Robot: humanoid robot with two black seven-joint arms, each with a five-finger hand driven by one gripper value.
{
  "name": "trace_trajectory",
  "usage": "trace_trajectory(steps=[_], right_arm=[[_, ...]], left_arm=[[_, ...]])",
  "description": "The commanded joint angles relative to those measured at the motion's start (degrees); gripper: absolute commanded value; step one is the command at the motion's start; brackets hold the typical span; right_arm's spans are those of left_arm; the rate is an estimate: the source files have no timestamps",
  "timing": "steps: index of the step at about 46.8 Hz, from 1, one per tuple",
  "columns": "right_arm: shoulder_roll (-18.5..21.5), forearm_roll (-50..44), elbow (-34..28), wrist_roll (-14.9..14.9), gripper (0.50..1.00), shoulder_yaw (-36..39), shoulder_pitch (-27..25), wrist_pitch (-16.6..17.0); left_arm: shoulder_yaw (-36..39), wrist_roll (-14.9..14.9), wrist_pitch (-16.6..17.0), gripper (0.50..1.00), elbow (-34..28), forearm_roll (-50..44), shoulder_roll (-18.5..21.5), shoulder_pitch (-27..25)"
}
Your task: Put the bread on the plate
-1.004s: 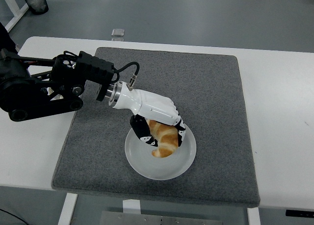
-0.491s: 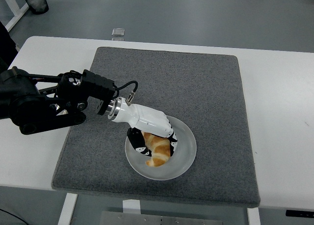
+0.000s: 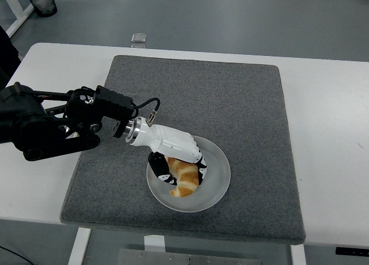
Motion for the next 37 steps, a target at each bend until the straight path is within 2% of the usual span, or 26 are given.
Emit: trace_trajectory(steps=[1,12,17,19,20,23,26,37], right_arm=[[0.00,0.01,0.00,0.00,0.952,0.00,0.00,0.00],[0.00,0.01,0.00,0.00,0.952,0.00,0.00,0.00],[0.00,0.01,0.00,0.00,0.952,0.00,0.00,0.00],[0.00,0.01,0.00,0.00,0.952,0.00,0.00,0.00],[0.00,0.01,0.00,0.00,0.952,0.00,0.00,0.00],[0.00,0.01,0.00,0.00,0.952,0.00,0.00,0.00],[0.00,0.01,0.00,0.00,0.954,0.00,0.00,0.00],[0.00,0.01,0.00,0.00,0.952,0.00,0.00,0.00]], left_arm=[[0.05,0.00,-0.01,0.500,0.43,0.05,0.00,0.33],[-0.04,0.00,0.08,0.505,0.52,-0.04,0.00,0.41],[-0.12,0.00,0.08,0.645,0.87,-0.21,0.00,0.50],[-0.21,0.00,0.08,0.807,1.14,-0.74,-0.08,0.50],[-0.21,0.00,0.08,0.861,1.22,-0.83,-0.26,0.50],[-0.21,0.00,0.08,0.896,1.49,-1.01,-0.79,0.59],[-0.39,0.00,0.08,0.988,1.49,-1.09,-0.87,0.59],[-1.00,0.00,0.08,0.992,1.49,-4.43,-1.05,0.33]])
